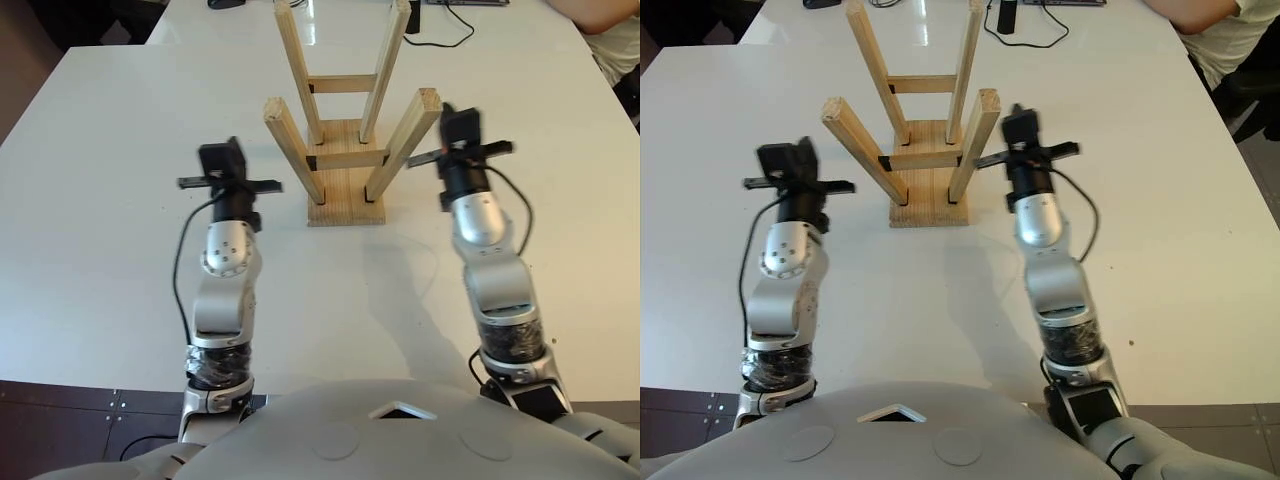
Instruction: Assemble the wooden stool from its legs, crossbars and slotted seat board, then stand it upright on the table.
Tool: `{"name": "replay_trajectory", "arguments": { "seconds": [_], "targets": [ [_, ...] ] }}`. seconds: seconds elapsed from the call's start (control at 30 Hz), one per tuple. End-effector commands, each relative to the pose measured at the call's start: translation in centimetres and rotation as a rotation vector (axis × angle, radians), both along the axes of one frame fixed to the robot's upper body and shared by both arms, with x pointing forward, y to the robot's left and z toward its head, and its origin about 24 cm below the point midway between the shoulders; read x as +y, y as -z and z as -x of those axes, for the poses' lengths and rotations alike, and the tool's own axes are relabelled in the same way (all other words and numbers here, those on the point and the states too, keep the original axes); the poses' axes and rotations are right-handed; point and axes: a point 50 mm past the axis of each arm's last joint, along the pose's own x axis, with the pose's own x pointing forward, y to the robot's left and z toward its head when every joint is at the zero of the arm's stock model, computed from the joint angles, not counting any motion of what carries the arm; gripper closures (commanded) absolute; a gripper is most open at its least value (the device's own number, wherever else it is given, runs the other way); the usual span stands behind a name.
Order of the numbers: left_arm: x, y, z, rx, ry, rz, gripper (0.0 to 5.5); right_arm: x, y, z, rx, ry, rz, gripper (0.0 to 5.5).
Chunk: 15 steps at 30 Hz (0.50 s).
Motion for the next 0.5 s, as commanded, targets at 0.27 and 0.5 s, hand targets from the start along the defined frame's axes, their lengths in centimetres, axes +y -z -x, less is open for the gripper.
{"name": "replay_trajectory", "arguments": {
  "seconds": [0.27, 0.5],
  "targets": [
    [-10.7, 0.5, 1.9, 0.089, 0.765, 0.109, 5.46, 11.3, -0.1, 4.0, 0.108, -0.602, -0.069, 5.5],
    [-8.3, 0.9, 1.0, 0.11, 0.594, 0.064, 5.46, 8.4, 1.8, 3.0, 0.194, -0.456, -0.031, 5.5]
  ]
}}
